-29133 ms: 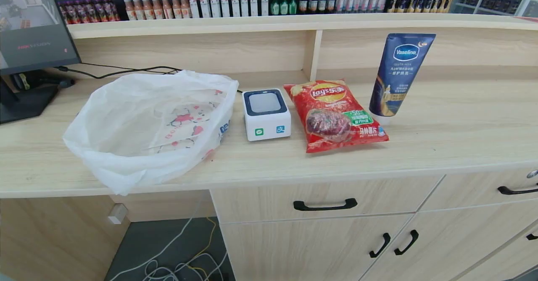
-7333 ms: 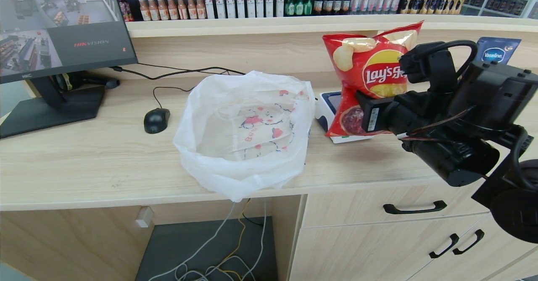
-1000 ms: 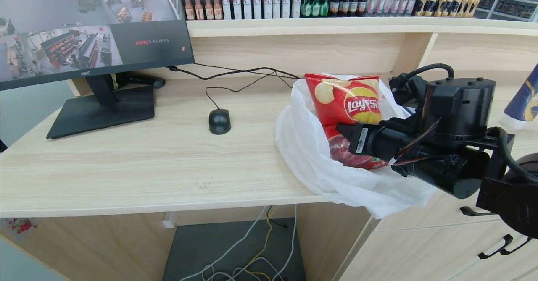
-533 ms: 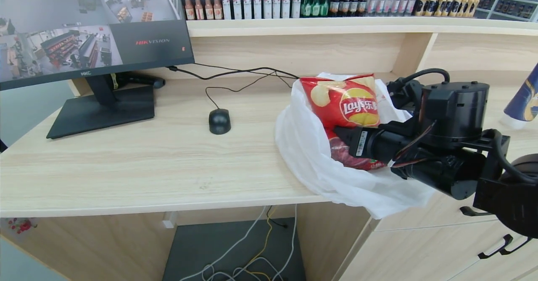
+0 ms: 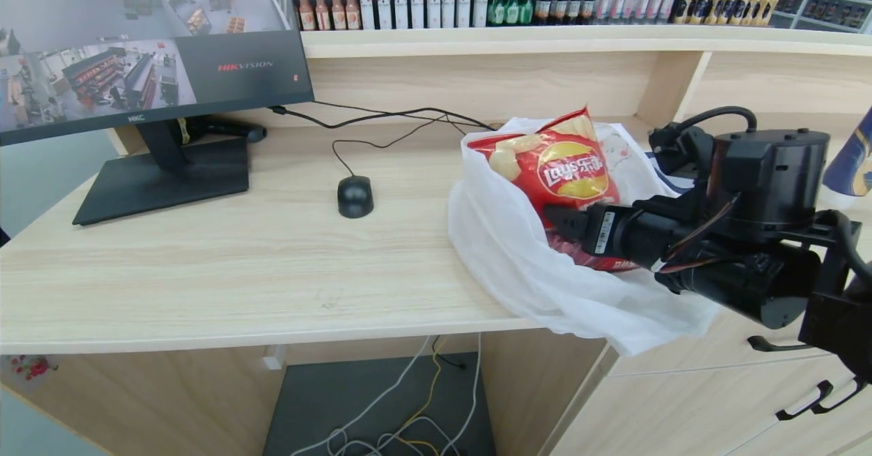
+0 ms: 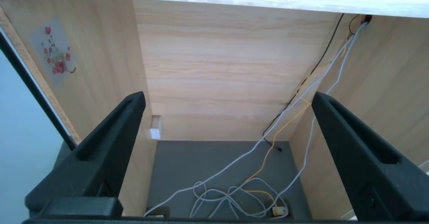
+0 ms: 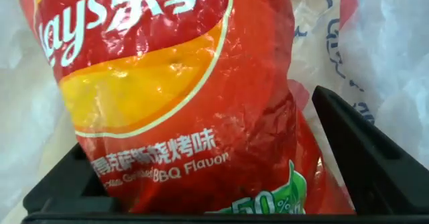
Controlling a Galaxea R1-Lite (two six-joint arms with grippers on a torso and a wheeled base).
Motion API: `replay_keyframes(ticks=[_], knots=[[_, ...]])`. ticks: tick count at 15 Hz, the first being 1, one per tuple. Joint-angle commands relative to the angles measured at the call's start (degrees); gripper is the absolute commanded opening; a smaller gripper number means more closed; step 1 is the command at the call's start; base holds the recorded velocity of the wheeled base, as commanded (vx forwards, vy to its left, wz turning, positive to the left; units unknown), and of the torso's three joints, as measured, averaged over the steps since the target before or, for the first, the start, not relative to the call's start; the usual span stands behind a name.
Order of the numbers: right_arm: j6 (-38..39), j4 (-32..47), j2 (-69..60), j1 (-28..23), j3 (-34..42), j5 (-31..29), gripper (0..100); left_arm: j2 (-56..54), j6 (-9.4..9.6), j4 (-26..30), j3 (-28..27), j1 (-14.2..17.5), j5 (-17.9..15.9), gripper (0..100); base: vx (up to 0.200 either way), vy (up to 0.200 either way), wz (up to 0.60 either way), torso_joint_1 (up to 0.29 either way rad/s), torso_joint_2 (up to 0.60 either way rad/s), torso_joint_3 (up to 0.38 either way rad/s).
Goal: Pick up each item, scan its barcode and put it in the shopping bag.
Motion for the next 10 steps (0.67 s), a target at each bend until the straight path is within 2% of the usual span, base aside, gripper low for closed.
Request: replay_keyframes(ticks=[1,7,10], knots=[[-0.15,-0.34,-3.14,0.03,0.0,0.01,100,-0.02,-0.01,0.0,0.0,0.07,0.01,100,0.0,0.0,0.0,0.0,0.0,0.0],[-1.64,-0.08,-10.78,0.03,0.53,-0.08,100,-0.02,-0.01,0.0,0.0,0.07,0.01,100,0.0,0.0,0.0,0.0,0.0,0.0],[-4.8,-0.08,-15.97,0.03,3.52,0.36,100,-0.02,-0.01,0.0,0.0,-0.01,0.01,100,0.0,0.0,0.0,0.0,0.0,0.0]])
